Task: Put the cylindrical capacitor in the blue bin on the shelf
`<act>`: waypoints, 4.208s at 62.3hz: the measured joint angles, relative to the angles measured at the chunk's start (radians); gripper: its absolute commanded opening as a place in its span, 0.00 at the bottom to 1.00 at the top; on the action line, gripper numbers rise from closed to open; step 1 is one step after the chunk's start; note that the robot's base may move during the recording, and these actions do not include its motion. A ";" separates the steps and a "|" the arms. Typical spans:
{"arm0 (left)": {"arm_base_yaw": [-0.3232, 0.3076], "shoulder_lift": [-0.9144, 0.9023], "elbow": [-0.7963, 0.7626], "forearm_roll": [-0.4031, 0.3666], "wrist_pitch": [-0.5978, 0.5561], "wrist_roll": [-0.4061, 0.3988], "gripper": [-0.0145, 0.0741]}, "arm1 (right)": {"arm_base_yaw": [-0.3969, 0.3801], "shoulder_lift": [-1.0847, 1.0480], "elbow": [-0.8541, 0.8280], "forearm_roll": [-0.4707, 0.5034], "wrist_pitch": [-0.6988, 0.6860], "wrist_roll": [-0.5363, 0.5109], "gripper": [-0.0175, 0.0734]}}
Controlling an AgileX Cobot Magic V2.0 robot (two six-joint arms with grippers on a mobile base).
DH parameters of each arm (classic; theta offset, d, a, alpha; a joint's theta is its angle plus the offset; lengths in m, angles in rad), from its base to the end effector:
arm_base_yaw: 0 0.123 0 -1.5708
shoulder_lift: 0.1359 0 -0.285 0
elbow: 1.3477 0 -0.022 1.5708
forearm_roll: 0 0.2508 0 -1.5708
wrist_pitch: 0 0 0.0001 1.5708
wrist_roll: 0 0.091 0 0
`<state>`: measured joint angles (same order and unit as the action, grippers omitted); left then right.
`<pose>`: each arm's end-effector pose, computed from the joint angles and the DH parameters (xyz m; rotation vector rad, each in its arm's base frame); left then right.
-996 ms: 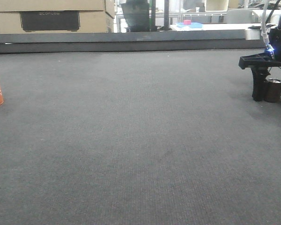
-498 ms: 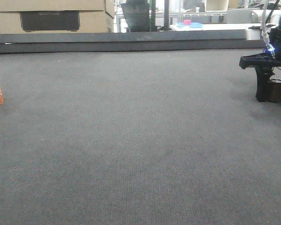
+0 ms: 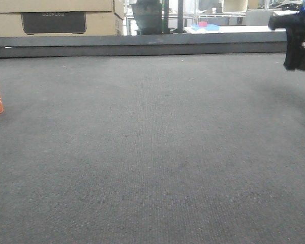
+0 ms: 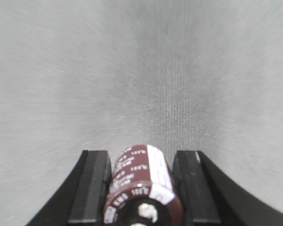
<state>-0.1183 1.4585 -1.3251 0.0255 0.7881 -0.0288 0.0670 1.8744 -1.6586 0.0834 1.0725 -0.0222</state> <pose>0.3173 -0.0361 0.3509 0.1208 2.4021 -0.0382 0.4043 0.0338 0.2860 -0.0873 2.7700 0.1235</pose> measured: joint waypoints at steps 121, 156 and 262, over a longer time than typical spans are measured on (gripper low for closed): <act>0.036 0.490 -0.236 0.062 0.090 -0.084 0.61 | 0.005 -0.089 0.000 0.125 0.021 0.000 0.01; 0.032 0.456 -0.237 0.013 0.111 -0.080 0.04 | 0.018 -0.116 0.000 0.127 -0.016 0.000 0.01; 0.012 -0.984 0.809 -0.111 -0.594 0.017 0.04 | 0.046 -1.231 1.004 0.077 -0.703 0.000 0.01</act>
<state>-0.1065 0.4750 -0.5164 -0.0855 0.1945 -0.0114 0.1128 0.6430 -0.6545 0.1607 0.3690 -0.0222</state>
